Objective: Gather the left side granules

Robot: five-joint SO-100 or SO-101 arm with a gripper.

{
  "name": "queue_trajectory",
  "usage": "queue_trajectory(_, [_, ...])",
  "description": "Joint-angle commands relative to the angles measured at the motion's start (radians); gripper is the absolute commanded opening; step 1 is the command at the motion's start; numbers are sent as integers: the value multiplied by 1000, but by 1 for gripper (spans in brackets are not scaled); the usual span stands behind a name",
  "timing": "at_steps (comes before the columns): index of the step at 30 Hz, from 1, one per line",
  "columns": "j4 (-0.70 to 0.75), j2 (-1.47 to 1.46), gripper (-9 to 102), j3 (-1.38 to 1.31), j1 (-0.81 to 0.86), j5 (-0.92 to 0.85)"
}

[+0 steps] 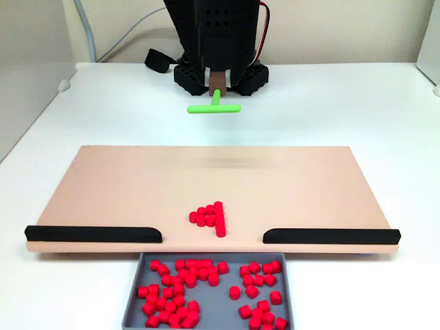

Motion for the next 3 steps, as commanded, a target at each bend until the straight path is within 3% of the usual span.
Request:
queue_trajectory(1, [-5,18,0,-6,8,5])
queue_trajectory(3, [-5,18,0,-6,8,5])
